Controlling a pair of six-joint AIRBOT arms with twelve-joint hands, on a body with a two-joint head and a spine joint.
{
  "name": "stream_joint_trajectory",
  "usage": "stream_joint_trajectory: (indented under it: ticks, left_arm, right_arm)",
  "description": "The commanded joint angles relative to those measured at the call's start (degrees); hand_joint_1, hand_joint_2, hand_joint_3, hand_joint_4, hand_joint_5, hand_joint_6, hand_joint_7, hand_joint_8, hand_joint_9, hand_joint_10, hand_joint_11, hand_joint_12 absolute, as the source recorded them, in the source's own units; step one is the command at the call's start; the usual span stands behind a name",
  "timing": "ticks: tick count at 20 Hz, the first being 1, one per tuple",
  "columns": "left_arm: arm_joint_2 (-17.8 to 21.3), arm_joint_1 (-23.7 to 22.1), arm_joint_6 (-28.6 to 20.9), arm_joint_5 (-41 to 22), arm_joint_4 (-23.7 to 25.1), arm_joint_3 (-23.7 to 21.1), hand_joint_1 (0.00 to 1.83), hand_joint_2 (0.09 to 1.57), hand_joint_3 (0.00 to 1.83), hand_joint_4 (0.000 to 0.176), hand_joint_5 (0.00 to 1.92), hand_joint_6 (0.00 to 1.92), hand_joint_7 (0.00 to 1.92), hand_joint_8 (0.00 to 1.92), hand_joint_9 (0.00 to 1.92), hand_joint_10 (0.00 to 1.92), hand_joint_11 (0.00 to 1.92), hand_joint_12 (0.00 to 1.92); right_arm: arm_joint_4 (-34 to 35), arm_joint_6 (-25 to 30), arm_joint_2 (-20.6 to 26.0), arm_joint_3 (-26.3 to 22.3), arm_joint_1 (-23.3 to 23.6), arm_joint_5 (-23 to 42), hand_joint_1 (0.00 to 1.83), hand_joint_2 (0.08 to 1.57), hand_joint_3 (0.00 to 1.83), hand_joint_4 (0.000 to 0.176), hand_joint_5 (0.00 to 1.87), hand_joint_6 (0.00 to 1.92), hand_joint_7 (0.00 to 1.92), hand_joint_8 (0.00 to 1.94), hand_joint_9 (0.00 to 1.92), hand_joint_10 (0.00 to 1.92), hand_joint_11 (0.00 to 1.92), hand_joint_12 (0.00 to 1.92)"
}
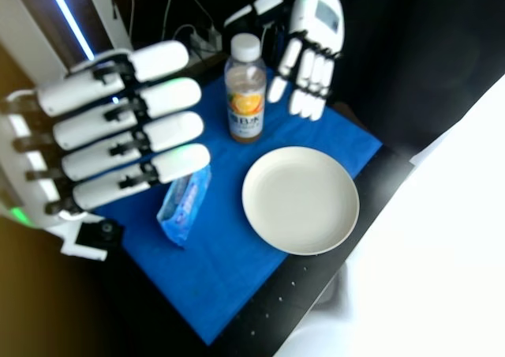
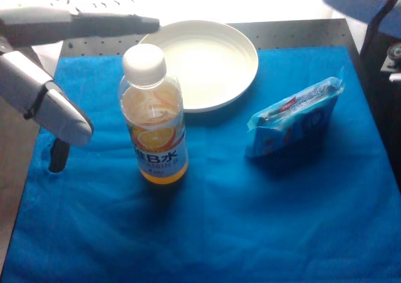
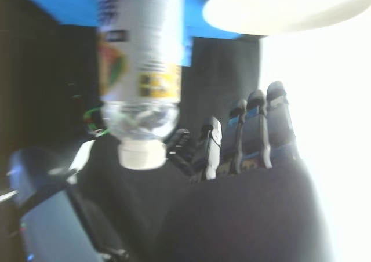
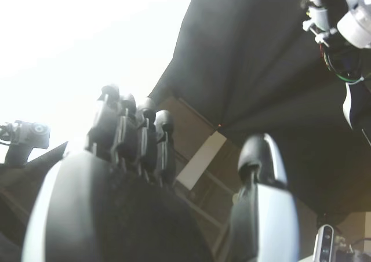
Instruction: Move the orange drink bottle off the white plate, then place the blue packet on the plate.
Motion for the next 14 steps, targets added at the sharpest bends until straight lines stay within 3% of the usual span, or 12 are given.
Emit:
stream_joint_trajectory:
  ticks: [1,2,3,4,5,7,9,10,11,12,13,14]
  left_arm:
    - [0.54,-0.81,1.04,0.02,-5.17,-0.04,0.62,0.58,0.02,0.176,0.00,0.00,0.00,0.00,0.00,0.00,0.00,0.00]
    - [1.09,-0.81,2.63,1.17,-6.55,-0.02,0.62,0.58,0.02,0.176,0.00,0.00,0.00,0.00,0.00,0.00,0.00,0.00]
    - [1.59,-0.81,3.46,2.08,-7.26,-0.01,0.60,0.57,0.01,0.176,0.00,0.00,0.00,0.00,0.00,0.00,0.00,0.00]
    - [1.96,-0.81,4.15,2.79,-7.82,0.03,0.61,0.56,0.01,0.176,0.00,0.00,0.00,0.00,0.00,0.00,0.00,0.00]
    - [2.12,-0.81,4.94,3.54,-8.50,0.17,0.63,0.56,0.01,0.176,0.00,0.00,0.00,0.00,0.00,0.00,0.00,0.00]
    - [2.13,-0.83,6.86,5.28,-9.30,0.46,0.66,0.54,0.00,0.176,0.00,0.00,0.00,0.00,0.00,0.00,0.00,0.00]
    - [2.12,-0.83,7.55,6.42,-9.56,0.72,0.67,0.54,0.00,0.176,0.00,0.00,0.00,0.00,0.00,0.00,0.00,0.00]
    - [2.12,-0.83,8.06,6.84,-10.08,0.88,0.68,0.54,0.00,0.176,0.00,0.00,0.00,0.00,0.00,0.00,0.00,0.00]
    - [2.12,-0.82,9.59,7.38,-11.51,0.94,0.66,0.57,0.01,0.159,0.00,0.00,0.00,0.00,0.00,0.00,0.00,0.00]
    - [2.13,-0.82,12.20,8.03,-13.99,0.97,0.67,0.56,0.00,0.092,0.00,0.00,0.00,0.00,0.00,0.00,0.00,0.00]
    - [2.15,-0.82,14.55,8.27,-16.52,1.08,0.71,0.56,0.00,0.062,0.00,0.00,0.00,0.00,0.00,0.00,0.00,0.00]
    - [2.14,-0.82,16.68,8.29,-19.33,1.46,0.71,0.57,0.01,0.069,0.00,0.00,0.00,0.00,0.00,0.00,0.00,0.00]
  right_arm:
    - [1.36,0.57,0.29,-0.14,0.36,5.99,1.09,0.84,0.00,0.040,0.23,0.00,0.18,0.00,0.05,0.00,0.11,0.00]
    - [0.85,0.57,0.42,-0.34,0.33,5.35,1.09,0.84,0.00,0.040,0.23,0.00,0.18,0.00,0.05,0.00,0.11,0.00]
    - [0.22,0.58,0.45,-0.45,0.33,4.54,1.00,0.78,0.00,0.017,0.22,0.00,0.18,0.00,0.07,0.01,0.17,0.03]
    - [-0.58,0.59,0.45,-0.46,0.33,3.11,0.86,0.72,0.00,0.008,0.18,0.00,0.16,0.00,0.08,0.00,0.17,0.03]
    - [-1.51,0.62,0.45,-0.44,0.34,1.29,0.86,0.74,0.00,0.000,0.17,0.00,0.15,0.00,0.10,0.01,0.19,0.04]
    - [-3.26,0.87,0.45,-0.28,0.34,-1.71,0.81,0.75,0.00,0.013,0.16,0.00,0.15,0.00,0.08,0.00,0.14,0.02]
    - [-5.33,1.56,0.45,0.00,0.34,-4.50,0.79,0.75,0.00,0.014,0.13,0.00,0.14,0.00,0.05,0.00,0.06,0.00]
    - [-6.18,2.37,0.45,0.25,0.34,-5.42,0.77,0.73,0.00,0.000,0.10,0.00,0.13,0.00,0.05,0.00,0.05,0.01]
    - [-7.36,4.00,0.45,0.93,0.34,-6.19,0.75,0.69,0.00,0.024,0.05,0.00,0.08,0.00,0.03,0.00,0.02,0.00]
    - [-9.34,6.80,0.42,2.10,0.34,-7.24,0.71,0.66,0.00,0.046,0.01,0.00,0.07,0.00,0.04,0.00,0.03,0.01]
    - [-11.41,8.62,0.42,3.02,0.34,-8.61,0.67,0.66,0.00,0.045,0.00,0.00,0.06,0.00,0.05,0.00,0.04,0.02]
    - [-13.76,10.14,0.46,3.86,0.36,-10.25,0.65,0.62,0.00,0.021,0.00,0.00,0.08,0.01,0.08,0.01,0.11,0.05]
